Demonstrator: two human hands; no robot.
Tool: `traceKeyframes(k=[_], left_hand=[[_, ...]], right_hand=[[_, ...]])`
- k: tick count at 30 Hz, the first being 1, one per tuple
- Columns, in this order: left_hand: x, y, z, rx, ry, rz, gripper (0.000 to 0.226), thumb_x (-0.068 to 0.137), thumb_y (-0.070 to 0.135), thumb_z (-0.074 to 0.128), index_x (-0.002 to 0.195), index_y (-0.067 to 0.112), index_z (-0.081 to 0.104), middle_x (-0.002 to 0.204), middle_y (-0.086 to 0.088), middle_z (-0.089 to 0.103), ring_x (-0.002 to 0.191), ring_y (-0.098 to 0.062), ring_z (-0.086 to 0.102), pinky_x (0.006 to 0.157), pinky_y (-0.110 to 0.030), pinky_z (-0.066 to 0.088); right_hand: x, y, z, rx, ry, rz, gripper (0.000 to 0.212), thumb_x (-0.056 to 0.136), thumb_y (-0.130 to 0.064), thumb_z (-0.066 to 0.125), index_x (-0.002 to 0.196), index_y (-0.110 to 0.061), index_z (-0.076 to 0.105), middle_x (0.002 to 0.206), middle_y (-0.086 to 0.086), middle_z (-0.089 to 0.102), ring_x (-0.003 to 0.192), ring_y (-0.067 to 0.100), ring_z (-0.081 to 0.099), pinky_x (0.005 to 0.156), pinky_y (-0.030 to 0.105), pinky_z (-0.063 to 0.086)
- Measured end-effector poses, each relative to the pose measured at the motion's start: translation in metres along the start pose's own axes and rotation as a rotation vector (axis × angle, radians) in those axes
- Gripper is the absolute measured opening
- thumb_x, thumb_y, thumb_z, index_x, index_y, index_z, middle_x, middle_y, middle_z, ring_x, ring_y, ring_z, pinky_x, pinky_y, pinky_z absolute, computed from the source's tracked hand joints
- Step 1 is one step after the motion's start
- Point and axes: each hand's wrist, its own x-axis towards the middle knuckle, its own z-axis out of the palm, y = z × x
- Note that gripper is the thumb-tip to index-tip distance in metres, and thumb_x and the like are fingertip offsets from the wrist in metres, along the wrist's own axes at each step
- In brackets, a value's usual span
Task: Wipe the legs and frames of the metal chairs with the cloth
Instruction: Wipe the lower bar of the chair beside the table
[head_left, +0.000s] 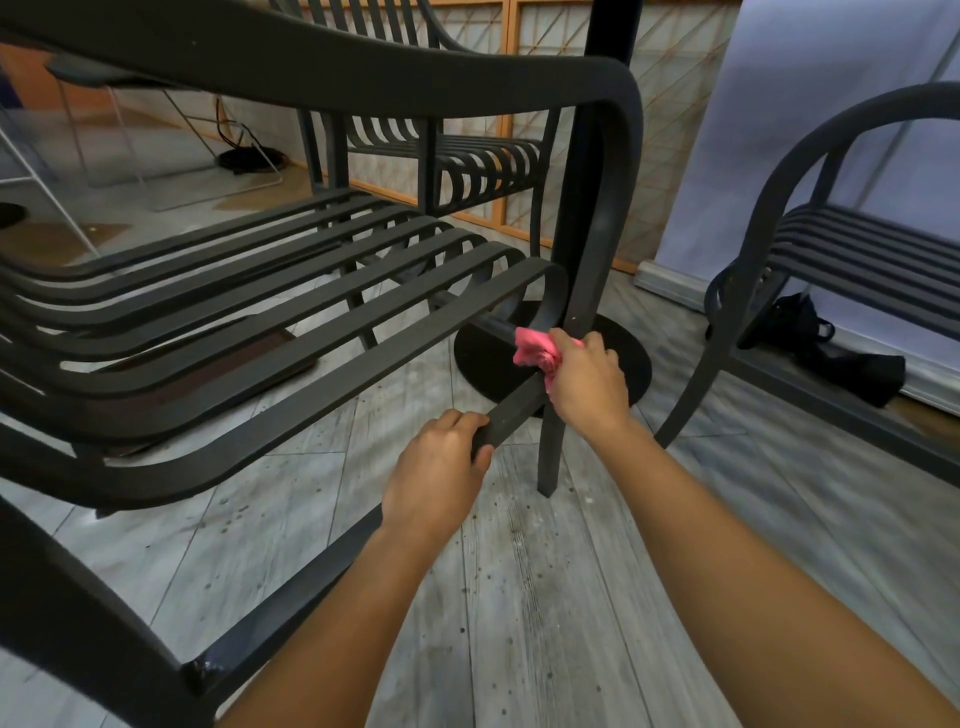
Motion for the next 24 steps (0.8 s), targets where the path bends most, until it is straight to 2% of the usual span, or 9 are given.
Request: traceKeyframes(k=[6, 15, 19, 24], left_hand=[[0.000, -0.001, 0.000, 0.000, 0.006, -0.002, 0.037, 0.093, 0.029, 0.053, 0.129, 0.024, 0.050, 0.119, 0.006, 0.057, 0.101, -0.009, 0.055, 0.082, -0.020, 0.043], [-0.001, -0.001, 0.000, -0.017, 0.009, -0.008, 0.037, 0.092, 0.028, 0.055, 0.129, 0.023, 0.051, 0.119, 0.005, 0.058, 0.102, -0.010, 0.056, 0.083, -0.021, 0.044], [-0.001, 0.000, 0.000, -0.034, 0.007, -0.029, 0.038, 0.090, 0.027, 0.059, 0.127, 0.025, 0.049, 0.116, 0.004, 0.060, 0.097, -0.011, 0.060, 0.082, -0.025, 0.051], [-0.002, 0.003, -0.004, -0.149, 0.027, -0.088, 0.048, 0.087, 0.029, 0.061, 0.130, 0.027, 0.040, 0.126, 0.005, 0.054, 0.100, -0.012, 0.060, 0.077, -0.025, 0.051]], right_hand=[[-0.001, -0.012, -0.001, -0.129, -0.079, 0.047, 0.039, 0.091, -0.022, 0.054, 0.129, -0.030, 0.047, 0.129, 0.015, 0.038, 0.117, 0.036, 0.039, 0.097, 0.047, 0.037], [-0.010, -0.016, -0.008, -0.031, -0.122, 0.026, 0.042, 0.088, -0.016, 0.058, 0.127, -0.031, 0.052, 0.124, 0.011, 0.046, 0.116, 0.033, 0.042, 0.097, 0.047, 0.039], [-0.023, -0.016, 0.000, 0.058, -0.101, -0.012, 0.042, 0.087, -0.014, 0.060, 0.124, -0.033, 0.055, 0.121, 0.009, 0.046, 0.111, 0.031, 0.046, 0.094, 0.048, 0.043], [-0.035, -0.015, 0.008, 0.169, -0.080, -0.056, 0.040, 0.085, -0.011, 0.063, 0.118, -0.033, 0.060, 0.119, 0.006, 0.048, 0.108, 0.026, 0.049, 0.092, 0.044, 0.046]])
